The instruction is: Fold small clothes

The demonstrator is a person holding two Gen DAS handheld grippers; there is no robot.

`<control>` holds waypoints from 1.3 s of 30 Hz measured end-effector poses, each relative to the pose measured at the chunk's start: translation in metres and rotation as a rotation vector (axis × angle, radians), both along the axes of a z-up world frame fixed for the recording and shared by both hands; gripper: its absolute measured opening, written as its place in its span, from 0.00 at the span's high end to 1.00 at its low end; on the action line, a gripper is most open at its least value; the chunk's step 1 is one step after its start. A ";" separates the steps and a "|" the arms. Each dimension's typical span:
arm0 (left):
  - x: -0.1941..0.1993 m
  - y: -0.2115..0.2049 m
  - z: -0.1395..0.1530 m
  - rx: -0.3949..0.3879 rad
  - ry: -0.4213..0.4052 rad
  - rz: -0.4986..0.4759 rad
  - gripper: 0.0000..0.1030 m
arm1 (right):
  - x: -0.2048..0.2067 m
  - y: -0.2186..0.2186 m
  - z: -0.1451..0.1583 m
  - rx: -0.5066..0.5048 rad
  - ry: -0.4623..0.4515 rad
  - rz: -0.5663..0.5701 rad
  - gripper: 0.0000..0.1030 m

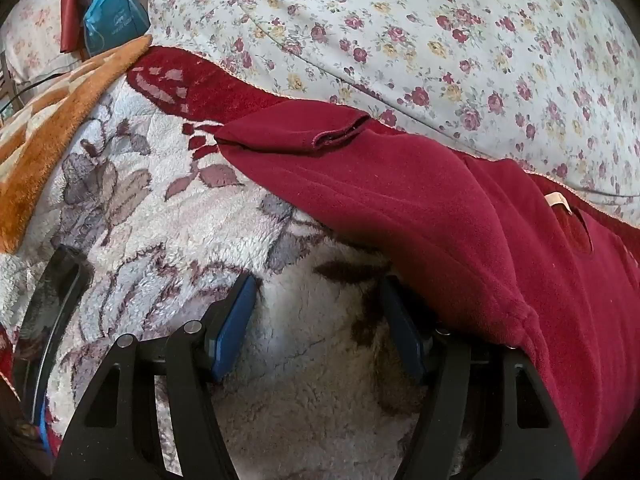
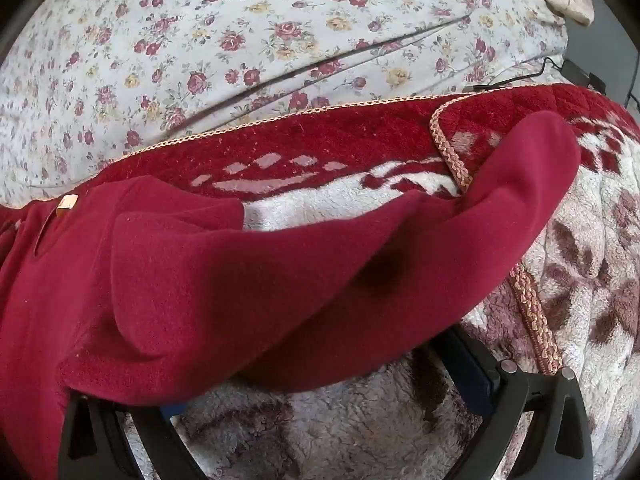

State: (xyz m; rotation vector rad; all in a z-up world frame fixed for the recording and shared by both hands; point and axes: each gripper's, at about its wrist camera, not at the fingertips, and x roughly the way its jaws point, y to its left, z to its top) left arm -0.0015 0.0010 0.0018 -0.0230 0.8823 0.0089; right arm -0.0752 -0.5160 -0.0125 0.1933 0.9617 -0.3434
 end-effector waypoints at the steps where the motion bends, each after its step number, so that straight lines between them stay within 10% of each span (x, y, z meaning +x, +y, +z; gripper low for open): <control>1: 0.000 0.001 0.001 0.001 0.012 -0.007 0.37 | 0.000 0.000 0.000 0.000 -0.001 0.000 0.00; 23: -0.075 -0.043 0.065 0.022 -0.039 -0.163 0.37 | -0.011 0.013 0.013 0.037 0.068 0.030 0.00; 39: -0.089 -0.066 0.085 -0.014 -0.061 -0.219 0.37 | -0.078 0.144 0.111 0.284 -0.052 0.227 0.00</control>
